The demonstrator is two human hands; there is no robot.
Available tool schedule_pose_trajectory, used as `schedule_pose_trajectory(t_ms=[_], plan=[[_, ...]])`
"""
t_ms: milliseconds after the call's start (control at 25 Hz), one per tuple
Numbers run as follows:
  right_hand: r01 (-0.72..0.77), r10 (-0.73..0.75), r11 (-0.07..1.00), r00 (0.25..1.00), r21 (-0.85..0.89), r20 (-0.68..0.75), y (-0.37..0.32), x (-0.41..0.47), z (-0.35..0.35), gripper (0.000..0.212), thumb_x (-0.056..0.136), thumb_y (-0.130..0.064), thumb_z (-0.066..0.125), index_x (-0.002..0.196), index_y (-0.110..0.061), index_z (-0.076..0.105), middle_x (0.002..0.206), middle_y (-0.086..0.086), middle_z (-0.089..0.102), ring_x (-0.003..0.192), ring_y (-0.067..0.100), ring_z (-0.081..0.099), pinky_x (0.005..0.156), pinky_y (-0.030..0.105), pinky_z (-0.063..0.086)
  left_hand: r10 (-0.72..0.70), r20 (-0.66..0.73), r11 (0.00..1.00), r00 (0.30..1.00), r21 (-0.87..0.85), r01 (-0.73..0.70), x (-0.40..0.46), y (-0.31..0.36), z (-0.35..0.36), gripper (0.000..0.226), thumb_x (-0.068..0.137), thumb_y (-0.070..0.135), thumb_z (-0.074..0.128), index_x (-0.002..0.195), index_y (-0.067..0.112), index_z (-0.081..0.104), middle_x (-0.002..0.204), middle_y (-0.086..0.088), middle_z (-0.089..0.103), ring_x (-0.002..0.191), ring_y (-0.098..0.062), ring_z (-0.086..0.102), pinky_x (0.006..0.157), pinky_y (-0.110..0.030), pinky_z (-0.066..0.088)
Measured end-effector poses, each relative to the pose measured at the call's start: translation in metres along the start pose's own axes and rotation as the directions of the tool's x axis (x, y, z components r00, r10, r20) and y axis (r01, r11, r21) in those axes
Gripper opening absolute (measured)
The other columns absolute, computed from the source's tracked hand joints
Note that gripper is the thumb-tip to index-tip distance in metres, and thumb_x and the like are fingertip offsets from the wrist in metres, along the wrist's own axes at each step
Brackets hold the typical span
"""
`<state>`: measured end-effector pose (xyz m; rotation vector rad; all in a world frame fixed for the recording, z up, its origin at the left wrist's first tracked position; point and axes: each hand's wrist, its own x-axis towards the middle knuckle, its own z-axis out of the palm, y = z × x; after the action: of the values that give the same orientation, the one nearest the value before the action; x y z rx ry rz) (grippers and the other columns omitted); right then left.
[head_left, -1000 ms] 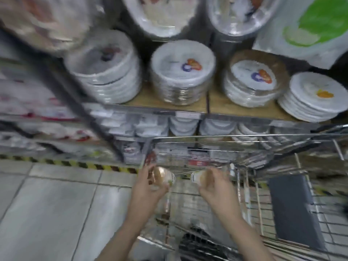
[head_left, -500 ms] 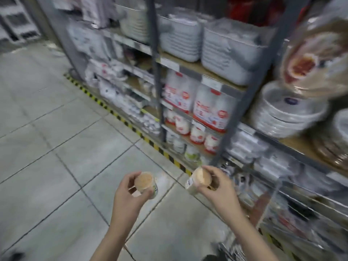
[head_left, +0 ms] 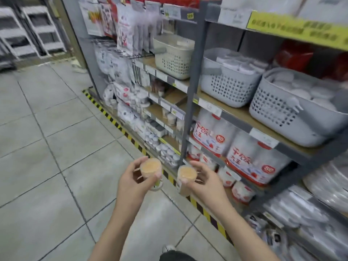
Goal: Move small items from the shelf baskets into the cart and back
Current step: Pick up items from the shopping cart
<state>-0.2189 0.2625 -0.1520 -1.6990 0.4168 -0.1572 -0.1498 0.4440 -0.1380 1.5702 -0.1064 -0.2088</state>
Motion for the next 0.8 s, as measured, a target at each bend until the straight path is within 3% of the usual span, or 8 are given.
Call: schedule_pose_trajectory(t_ms=[160, 280, 440, 560, 680, 800], plan=[[0.024, -0.025, 0.997, 1.000, 0.077, 0.013, -0.038, 0.096, 0.037, 0.046, 0.072, -0.013, 0.081, 0.113, -0.021, 0.063, 0.104, -0.008, 0.069, 0.092, 0.000, 0.065, 0.077, 0.014, 0.052, 0.016, -0.083, 1.000, 0.996, -0.022, -0.018, 0.090, 0.020, -0.028, 0.041, 0.074, 0.003, 0.075, 0.103, 0.030, 0.062, 0.096, 0.007, 0.070, 0.080, 0.000, 0.066, 0.066, -0.013, 0.051], [0.023, -0.025, 0.999, 0.998, 0.049, 0.052, -0.059, 0.159, 0.062, 0.045, 0.071, -0.019, 0.082, 0.112, -0.026, 0.064, 0.104, -0.011, 0.070, 0.095, -0.001, 0.064, 0.083, 0.019, 0.053, -0.003, -0.114, 1.000, 0.993, -0.010, 0.001, 0.150, 0.021, -0.062, 0.038, 0.075, 0.004, 0.074, 0.100, 0.030, 0.063, 0.098, 0.006, 0.070, 0.078, 0.002, 0.065, 0.063, -0.009, 0.050], [0.041, -0.045, 0.997, 0.998, 0.069, 0.051, -0.078, 0.240, 0.100, 0.045, 0.070, -0.019, 0.082, 0.112, -0.025, 0.065, 0.106, -0.007, 0.071, 0.099, 0.006, 0.065, 0.085, 0.026, 0.055, -0.010, -0.109, 1.000, 0.994, -0.015, 0.008, 0.248, 0.020, -0.104, 0.039, 0.074, 0.003, 0.074, 0.104, 0.026, 0.064, 0.101, 0.003, 0.070, 0.088, -0.009, 0.065, 0.063, -0.008, 0.050], [0.054, -0.052, 0.995, 0.998, 0.081, -0.027, -0.098, 0.298, 0.132, 0.044, 0.070, -0.018, 0.082, 0.110, -0.026, 0.065, 0.104, -0.008, 0.071, 0.099, 0.006, 0.065, 0.085, 0.027, 0.054, 0.010, -0.054, 1.000, 0.999, -0.019, -0.011, 0.331, 0.034, -0.122, 0.041, 0.074, 0.003, 0.075, 0.108, 0.021, 0.064, 0.101, 0.002, 0.071, 0.090, -0.011, 0.066, 0.064, -0.009, 0.051], [0.075, -0.060, 0.991, 0.989, 0.108, -0.136, -0.125, 0.349, 0.155, 0.041, 0.072, -0.014, 0.080, 0.107, -0.026, 0.065, 0.101, -0.010, 0.072, 0.095, 0.003, 0.066, 0.080, 0.021, 0.053, 0.019, 0.087, 1.000, 0.996, 0.001, -0.020, 0.410, 0.057, -0.128, 0.044, 0.066, 0.017, 0.082, 0.106, 0.026, 0.066, 0.100, 0.004, 0.072, 0.094, -0.011, 0.066, 0.073, -0.019, 0.049], [0.141, -0.109, 0.986, 0.949, 0.088, -0.296, -0.152, 0.392, 0.156, 0.041, 0.069, -0.019, 0.081, 0.106, -0.028, 0.067, 0.101, -0.015, 0.071, 0.095, 0.001, 0.065, 0.080, 0.022, 0.052, 0.061, 0.237, 0.998, 0.970, 0.018, -0.068, 0.480, 0.092, -0.117, 0.047, 0.063, 0.024, 0.085, 0.106, 0.029, 0.067, 0.103, 0.007, 0.070, 0.092, -0.007, 0.066, 0.070, -0.018, 0.051]])
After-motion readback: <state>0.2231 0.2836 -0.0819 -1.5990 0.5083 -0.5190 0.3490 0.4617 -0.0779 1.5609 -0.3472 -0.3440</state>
